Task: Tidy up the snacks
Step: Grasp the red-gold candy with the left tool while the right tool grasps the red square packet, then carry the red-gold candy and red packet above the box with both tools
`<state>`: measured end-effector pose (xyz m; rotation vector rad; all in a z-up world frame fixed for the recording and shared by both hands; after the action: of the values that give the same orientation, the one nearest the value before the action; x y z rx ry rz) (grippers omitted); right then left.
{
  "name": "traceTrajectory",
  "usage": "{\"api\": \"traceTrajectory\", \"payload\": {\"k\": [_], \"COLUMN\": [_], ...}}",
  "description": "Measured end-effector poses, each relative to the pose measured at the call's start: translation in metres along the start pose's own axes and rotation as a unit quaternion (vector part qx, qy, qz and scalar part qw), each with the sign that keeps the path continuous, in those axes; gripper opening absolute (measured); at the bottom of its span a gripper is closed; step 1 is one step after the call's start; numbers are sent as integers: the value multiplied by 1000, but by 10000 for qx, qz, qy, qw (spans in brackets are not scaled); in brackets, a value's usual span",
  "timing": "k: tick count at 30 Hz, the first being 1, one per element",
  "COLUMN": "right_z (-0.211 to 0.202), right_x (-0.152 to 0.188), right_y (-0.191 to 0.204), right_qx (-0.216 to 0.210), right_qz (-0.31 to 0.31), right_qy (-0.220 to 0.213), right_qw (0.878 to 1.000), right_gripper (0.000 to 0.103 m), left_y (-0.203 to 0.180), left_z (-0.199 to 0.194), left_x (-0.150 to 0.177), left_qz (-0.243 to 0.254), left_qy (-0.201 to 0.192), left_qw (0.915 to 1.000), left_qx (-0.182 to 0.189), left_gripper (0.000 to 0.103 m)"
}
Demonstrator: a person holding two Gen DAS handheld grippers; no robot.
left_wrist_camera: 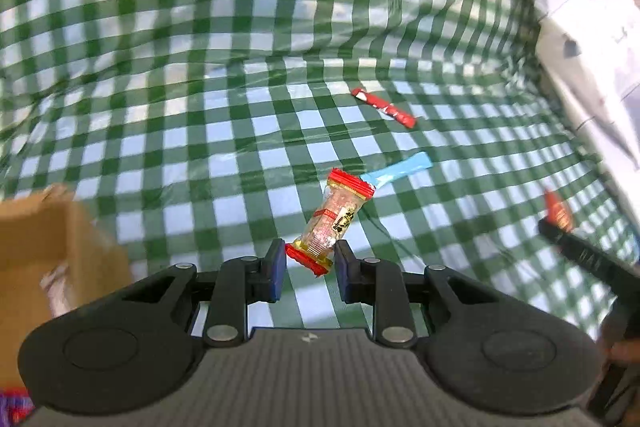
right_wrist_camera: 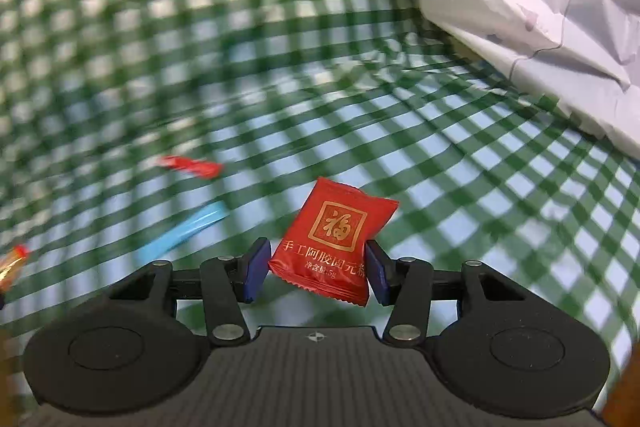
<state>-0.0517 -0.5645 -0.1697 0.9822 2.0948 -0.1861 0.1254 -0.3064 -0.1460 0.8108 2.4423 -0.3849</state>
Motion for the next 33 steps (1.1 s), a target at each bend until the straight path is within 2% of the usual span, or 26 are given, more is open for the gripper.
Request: {"api": "traceTrajectory", "payload": {"k": [4,9,16,23,27,33], "right_z": [-60,-117,-199,-271,-292,-322], "right_x": [22,54,100,147,162,177], "right_y": [39,98,190,264,288,305], "right_qx": [-507,-1087,-1964,-2649,-2823,-2911], "right_qz": [64,-246,-540,-944,-1146,-1511], "right_qy": [123,243,553,811,823,622], "right_qw": [9986,9935,9775,9562,9489,9426], "right_gripper": [53,53,53,53,53,53], "left_y": [20,58,116,171,199,221], "left_z": [-55,-123,-207,-255,-278,-299], "left_x": [23,49,90,151,185,211], "left_qz": [-227,-550,-830,-1267,-1500,-1731], "left_qy": [-199,-469,-808,-806,-765,-824], "left_qw": [9994,9971,9920,9857,9813,9760], "left_qx": [-162,-229,-493,-765,-938,-1028], "left_gripper": [29,29,28,28,28,29]}}
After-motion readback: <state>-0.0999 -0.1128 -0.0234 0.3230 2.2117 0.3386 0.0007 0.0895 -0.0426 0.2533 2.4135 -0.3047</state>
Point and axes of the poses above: each gripper's, at about its wrist camera, not at the fingertips, and z roughly the way its jaws point, y to its left, x to its underside, the point moved 9 cm from there along z, roughly the way its jaws point, and after that the axes turned 1 degree about -x, right-handed, at the moved point
